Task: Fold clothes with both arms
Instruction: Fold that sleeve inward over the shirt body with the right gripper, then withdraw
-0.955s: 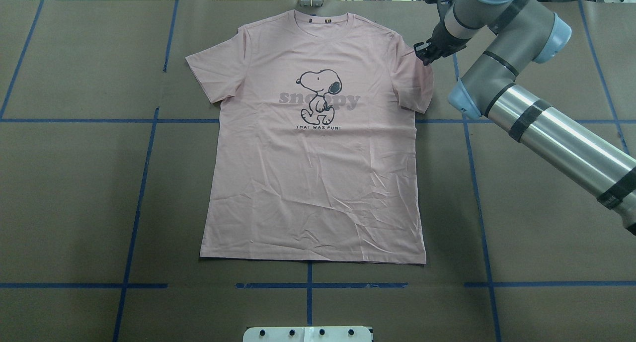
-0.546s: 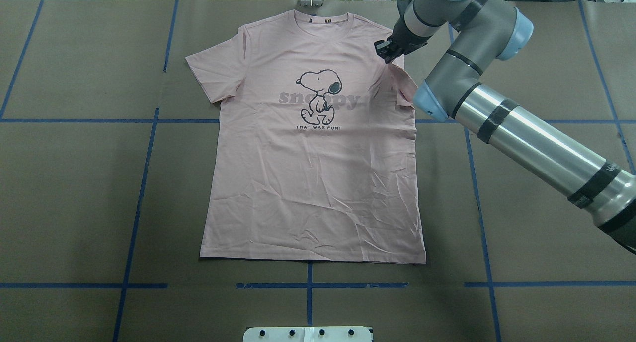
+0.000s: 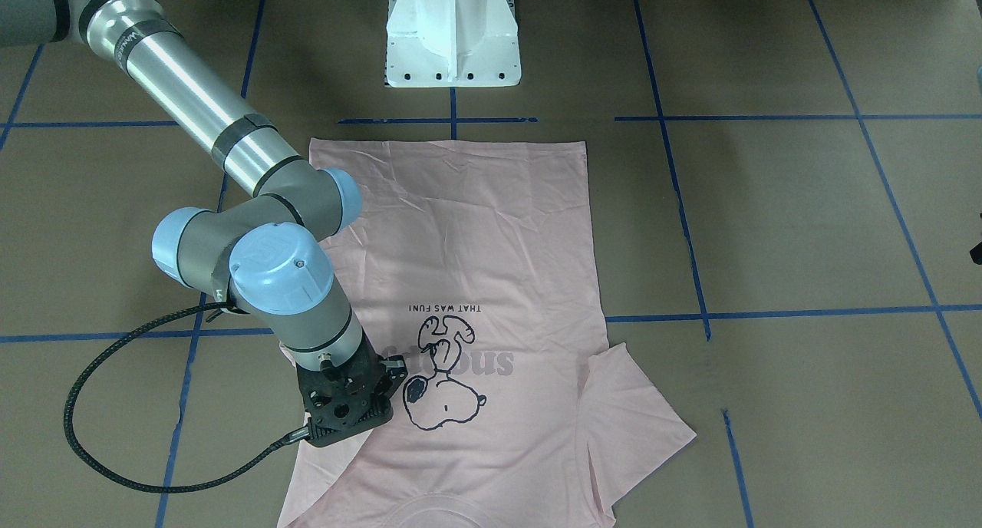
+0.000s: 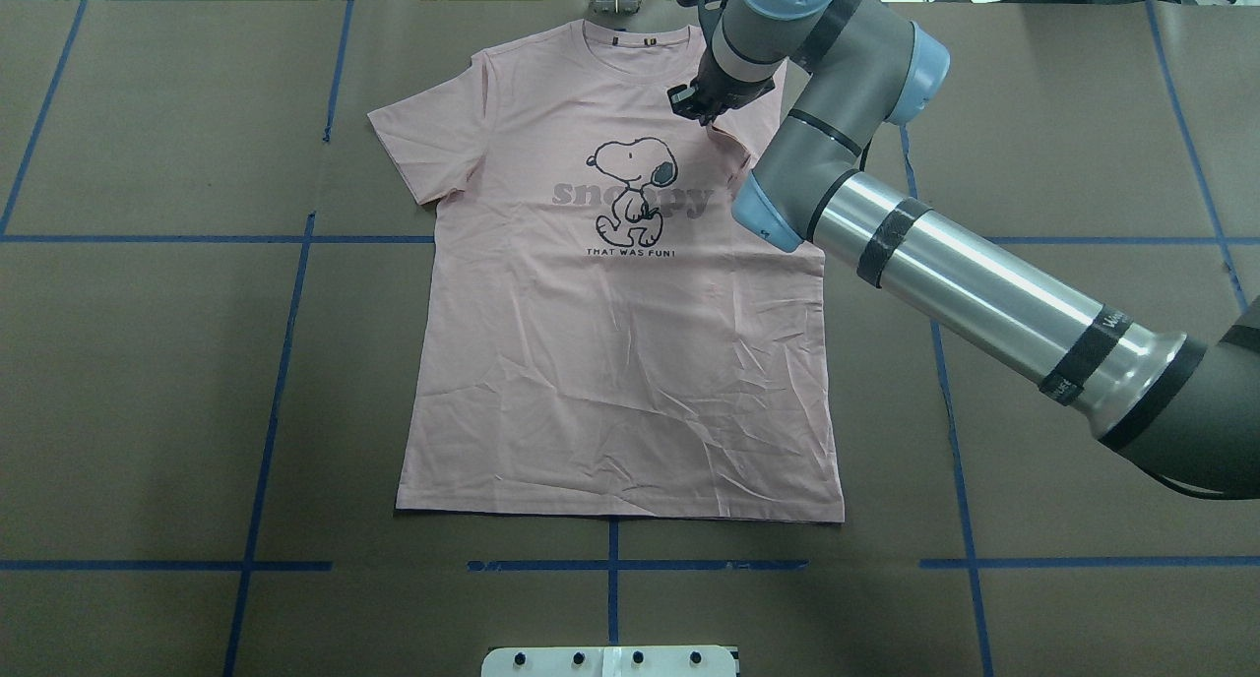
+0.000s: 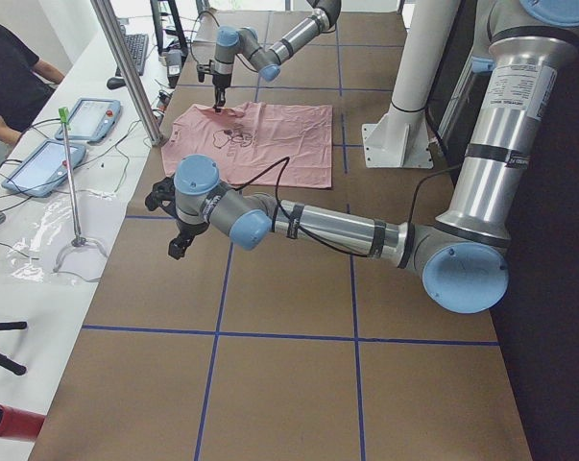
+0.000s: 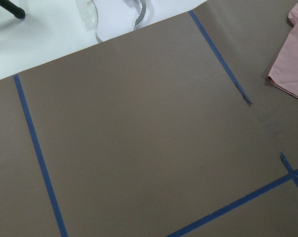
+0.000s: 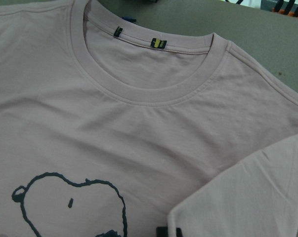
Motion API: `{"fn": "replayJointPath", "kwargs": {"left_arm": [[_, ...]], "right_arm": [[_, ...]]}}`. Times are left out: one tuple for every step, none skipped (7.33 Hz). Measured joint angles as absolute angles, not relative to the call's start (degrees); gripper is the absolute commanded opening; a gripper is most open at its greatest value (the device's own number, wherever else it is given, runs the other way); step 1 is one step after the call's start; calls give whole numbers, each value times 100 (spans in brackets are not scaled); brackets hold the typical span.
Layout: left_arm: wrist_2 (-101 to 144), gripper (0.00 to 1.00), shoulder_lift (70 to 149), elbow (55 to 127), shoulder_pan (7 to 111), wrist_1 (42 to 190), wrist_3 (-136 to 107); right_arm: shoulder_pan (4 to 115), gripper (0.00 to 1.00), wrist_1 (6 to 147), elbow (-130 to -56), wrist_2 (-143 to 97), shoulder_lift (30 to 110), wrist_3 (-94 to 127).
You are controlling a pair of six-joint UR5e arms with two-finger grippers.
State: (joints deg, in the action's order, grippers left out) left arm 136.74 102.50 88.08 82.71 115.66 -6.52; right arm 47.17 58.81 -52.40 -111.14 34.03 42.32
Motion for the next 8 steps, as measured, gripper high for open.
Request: {"fn": "replayJointPath", "kwargs": {"left_arm": [[13672, 100, 10259, 8812, 8270, 11566, -656], [13674, 100, 10262, 8816, 8270, 11566, -656], [13675, 100, 10265, 8820, 8270, 11566, -653], [13674, 100, 10268, 8822, 8270, 11566, -651], [13670, 100, 10281, 8822, 8271, 11566, -655], [13660, 100, 10329, 8819, 8266, 11563, -816], [13602, 100, 10471, 8825, 8155, 11557, -1414], [13348, 100, 10675, 8851, 7831, 11559, -2267]], "right_arm": [[4678, 100, 5876, -5212, -11040, 3387, 4237], [4625, 100, 5869, -5206, -10944, 3383, 4273], [4584, 100, 5867, -5208, -10882, 3381, 4426], [4551, 100, 5869, -5222, -10844, 3371, 4706], [4533, 100, 5870, -5252, -10816, 3356, 5009], [4543, 100, 5882, -5312, -10823, 3349, 5265], [4590, 100, 6038, -5474, -10952, 3357, 5497], [4706, 100, 6549, -5826, -11267, 3397, 5683]]}}
